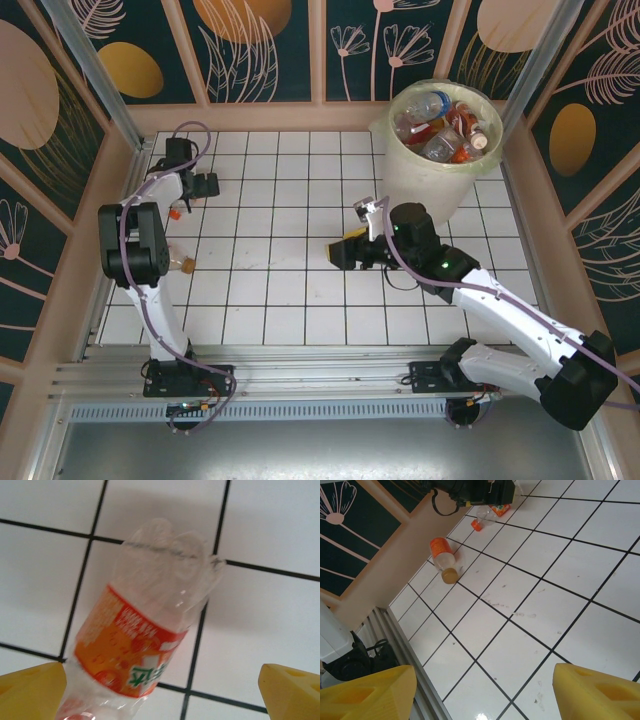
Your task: Put the plastic bottles in the bin
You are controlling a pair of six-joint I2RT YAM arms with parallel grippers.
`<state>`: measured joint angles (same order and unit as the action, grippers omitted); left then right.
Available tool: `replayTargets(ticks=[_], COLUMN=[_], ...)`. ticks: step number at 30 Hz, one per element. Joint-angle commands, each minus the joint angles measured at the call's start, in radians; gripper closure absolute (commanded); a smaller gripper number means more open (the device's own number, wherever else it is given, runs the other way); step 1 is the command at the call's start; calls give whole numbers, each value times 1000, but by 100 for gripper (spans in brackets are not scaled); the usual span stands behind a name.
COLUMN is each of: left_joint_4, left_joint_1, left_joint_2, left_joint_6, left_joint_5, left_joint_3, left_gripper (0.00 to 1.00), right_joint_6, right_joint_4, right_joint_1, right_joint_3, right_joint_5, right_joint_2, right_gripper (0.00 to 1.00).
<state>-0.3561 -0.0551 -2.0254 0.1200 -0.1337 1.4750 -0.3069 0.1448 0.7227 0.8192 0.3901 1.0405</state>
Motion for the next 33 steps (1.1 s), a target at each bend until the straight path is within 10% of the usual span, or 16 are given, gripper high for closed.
replayTargets(ticks=[1, 18, 33], left_joint_4=[-2, -92, -42], left_joint_1=[-4, -4, -4], left_joint_2=[35, -88, -95], left_joint_6=[-9, 36, 70], left_joint_5=[-93, -112, -19], left_joint_3=[-16, 37, 3], left_gripper=[1, 4, 33], right_joint_6=[-14, -3, -14], right_joint_4=[-40, -17, -42], right_joint_1=[13, 16, 16], right_joint_3=[-9, -15, -36], right_joint_5=[-8, -20, -17], right_joint_2=[-10, -14, 3], right_gripper=[27, 27, 27])
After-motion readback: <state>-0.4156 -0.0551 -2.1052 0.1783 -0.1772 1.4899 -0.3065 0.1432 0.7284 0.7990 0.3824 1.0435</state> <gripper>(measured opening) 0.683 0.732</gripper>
